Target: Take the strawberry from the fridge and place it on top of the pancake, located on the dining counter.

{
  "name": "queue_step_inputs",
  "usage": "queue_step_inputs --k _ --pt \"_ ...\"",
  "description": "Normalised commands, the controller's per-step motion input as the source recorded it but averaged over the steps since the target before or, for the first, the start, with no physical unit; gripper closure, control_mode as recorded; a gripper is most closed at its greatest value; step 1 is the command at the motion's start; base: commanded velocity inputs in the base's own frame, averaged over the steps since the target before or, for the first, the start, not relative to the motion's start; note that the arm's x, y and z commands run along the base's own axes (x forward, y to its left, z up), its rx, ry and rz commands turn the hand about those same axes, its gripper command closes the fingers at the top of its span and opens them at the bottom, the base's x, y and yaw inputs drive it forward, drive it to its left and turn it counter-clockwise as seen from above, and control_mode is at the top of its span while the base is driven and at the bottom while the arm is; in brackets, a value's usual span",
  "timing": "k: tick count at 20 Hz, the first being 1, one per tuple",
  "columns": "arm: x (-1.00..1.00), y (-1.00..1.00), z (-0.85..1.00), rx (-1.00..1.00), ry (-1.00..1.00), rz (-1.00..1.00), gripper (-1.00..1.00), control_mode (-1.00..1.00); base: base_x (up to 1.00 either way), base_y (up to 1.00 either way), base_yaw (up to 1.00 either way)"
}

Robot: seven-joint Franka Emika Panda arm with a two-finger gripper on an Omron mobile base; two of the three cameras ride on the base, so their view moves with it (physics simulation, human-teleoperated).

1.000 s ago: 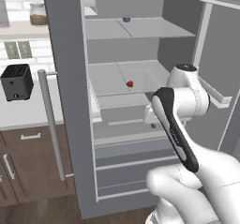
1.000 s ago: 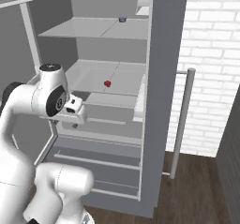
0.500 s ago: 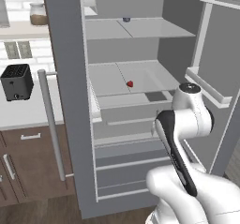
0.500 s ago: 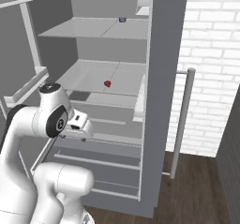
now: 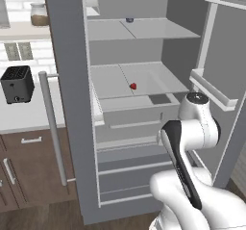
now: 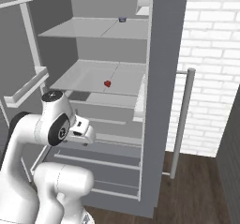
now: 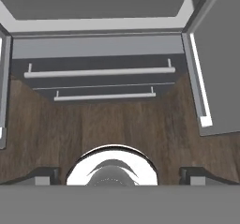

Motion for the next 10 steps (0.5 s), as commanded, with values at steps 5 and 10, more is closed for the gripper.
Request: queue_step_inputs --k 5,10 --pt "0.11 0.0 0.0 0.0 -0.01 0.0 -1.0 -1.0 0.0 0.0 0.0" --pt "0.0 0.0 0.0 0.0 0.0 0.0 -1.0 1.0 0.76 0.0 0.0"
